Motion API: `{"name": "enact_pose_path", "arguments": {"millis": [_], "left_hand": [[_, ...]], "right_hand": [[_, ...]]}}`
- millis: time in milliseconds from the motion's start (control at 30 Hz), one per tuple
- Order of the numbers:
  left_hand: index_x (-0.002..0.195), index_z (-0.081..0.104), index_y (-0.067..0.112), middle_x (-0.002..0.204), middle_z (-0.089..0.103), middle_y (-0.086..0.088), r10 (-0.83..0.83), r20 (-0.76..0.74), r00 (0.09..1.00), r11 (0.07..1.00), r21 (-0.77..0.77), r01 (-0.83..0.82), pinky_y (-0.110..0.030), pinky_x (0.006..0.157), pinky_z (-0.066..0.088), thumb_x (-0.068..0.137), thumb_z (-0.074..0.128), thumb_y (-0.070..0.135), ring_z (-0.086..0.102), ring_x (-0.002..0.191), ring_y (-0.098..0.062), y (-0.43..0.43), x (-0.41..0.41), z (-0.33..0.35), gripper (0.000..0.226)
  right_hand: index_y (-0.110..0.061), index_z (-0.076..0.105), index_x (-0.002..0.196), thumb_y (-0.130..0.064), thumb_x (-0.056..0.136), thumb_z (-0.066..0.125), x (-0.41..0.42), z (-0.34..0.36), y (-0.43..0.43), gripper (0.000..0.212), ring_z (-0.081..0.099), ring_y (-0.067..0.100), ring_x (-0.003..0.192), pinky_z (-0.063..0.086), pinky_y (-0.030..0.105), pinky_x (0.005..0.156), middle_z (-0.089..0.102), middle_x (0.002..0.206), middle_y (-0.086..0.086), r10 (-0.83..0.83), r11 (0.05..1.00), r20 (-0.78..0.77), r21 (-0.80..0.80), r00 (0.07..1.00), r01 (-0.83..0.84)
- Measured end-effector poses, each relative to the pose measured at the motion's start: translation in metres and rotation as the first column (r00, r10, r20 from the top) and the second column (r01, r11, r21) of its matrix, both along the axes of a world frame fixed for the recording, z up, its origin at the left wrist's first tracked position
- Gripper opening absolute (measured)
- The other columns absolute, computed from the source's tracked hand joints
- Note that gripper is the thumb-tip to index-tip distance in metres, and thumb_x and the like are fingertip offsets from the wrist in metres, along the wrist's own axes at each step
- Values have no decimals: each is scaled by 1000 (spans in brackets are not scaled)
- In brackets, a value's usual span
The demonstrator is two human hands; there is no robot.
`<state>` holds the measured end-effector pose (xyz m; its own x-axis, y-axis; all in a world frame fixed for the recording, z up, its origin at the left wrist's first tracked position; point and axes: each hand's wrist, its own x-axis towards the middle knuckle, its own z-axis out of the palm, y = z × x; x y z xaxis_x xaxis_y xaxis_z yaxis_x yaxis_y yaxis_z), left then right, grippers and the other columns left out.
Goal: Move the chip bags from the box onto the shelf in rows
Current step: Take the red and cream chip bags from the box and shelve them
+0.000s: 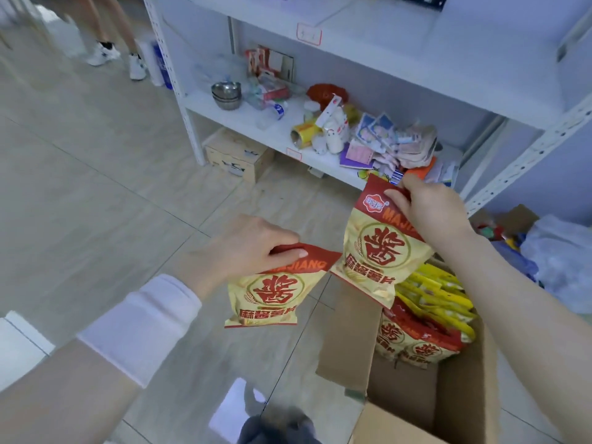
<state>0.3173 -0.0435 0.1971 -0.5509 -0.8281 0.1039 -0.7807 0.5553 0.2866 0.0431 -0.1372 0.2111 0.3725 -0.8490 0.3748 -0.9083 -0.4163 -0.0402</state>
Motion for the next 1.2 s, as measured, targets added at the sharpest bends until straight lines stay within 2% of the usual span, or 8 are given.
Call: {"name": "enact_pose_path", "arguments": {"millis": [200, 400, 600, 700, 800, 900, 1067, 1200], "left_hand": [[69, 40, 27, 59, 49, 14, -45, -30, 999, 998, -37, 44, -24, 51, 45, 89, 23, 62, 47, 49, -7, -53, 35, 4, 43], [63, 41, 26, 49, 46, 11, -128, -104, 986, 972, -210, 104, -25, 38, 42, 93, 37, 47, 40, 39, -7, -143, 60, 12, 37], [71, 49, 26, 56, 56, 10, -183, -102, 978, 942, -303, 144, -9, 50, 36, 94, 43, 45, 46, 51, -7, -236, 77, 52, 31], [70, 47, 29, 57, 59, 6, -133, -107, 985, 949, -299, 96, -24, 43, 42, 92, 34, 53, 50, 48, -9, -279, 87, 74, 35], [66, 31, 33, 49, 41, 12, -127, -91, 988, 923, -377, 83, -23, 38, 37, 91, 38, 47, 37, 40, -10, -323, 97, 93, 30], [63, 47, 22, 51, 50, 10, -134, -66, 989, 904, -418, 94, -30, 38, 45, 91, 36, 49, 41, 42, -8, -372, 109, 109, 41], [78, 63, 18, 61, 60, 12, -234, -101, 967, 873, -460, 163, -20, 42, 46, 90, 41, 44, 48, 48, 0, -460, 131, 130, 36], [66, 45, 26, 52, 47, 15, -282, -98, 954, 863, -459, 209, -21, 43, 42, 90, 37, 50, 45, 43, -5, -533, 148, 151, 35]], "right_hand": [[2, 55, 97, -37, 93, 49, 50, 13, -57, 39, 60, 42, 77, 36, 36, 57, 62, 80, 26, 20, 999, -13, 36, 1000, -19], [-4, 55, 89, -40, 91, 50, 79, 26, -140, 36, 61, 37, 68, 49, 40, 59, 64, 72, 19, 122, 992, -6, 45, 992, -122], [0, 58, 90, -34, 90, 55, 96, 59, -227, 34, 60, 37, 60, 38, 32, 50, 63, 66, 20, 163, 986, 7, -39, 987, -163], [1, 58, 90, -33, 89, 57, 104, 81, -269, 34, 60, 37, 58, 33, 30, 52, 62, 63, 19, 177, 981, 28, -87, 984, -174], [0, 57, 94, -36, 91, 53, 113, 100, -309, 37, 59, 37, 62, 34, 32, 54, 63, 68, 20, 161, 983, 14, -91, 987, -159], [-1, 57, 95, -38, 92, 51, 119, 116, -350, 37, 59, 35, 62, 32, 31, 54, 63, 68, 18, 125, 986, 4, -111, 992, -123], [-2, 57, 90, -38, 90, 53, 135, 138, -421, 36, 57, 34, 56, 35, 30, 52, 61, 62, 16, 82, 981, 24, -177, 996, -76], [-2, 58, 87, -37, 88, 56, 151, 157, -476, 35, 56, 35, 54, 38, 32, 51, 62, 61, 17, 33, 971, 36, -236, 999, -24]]}}
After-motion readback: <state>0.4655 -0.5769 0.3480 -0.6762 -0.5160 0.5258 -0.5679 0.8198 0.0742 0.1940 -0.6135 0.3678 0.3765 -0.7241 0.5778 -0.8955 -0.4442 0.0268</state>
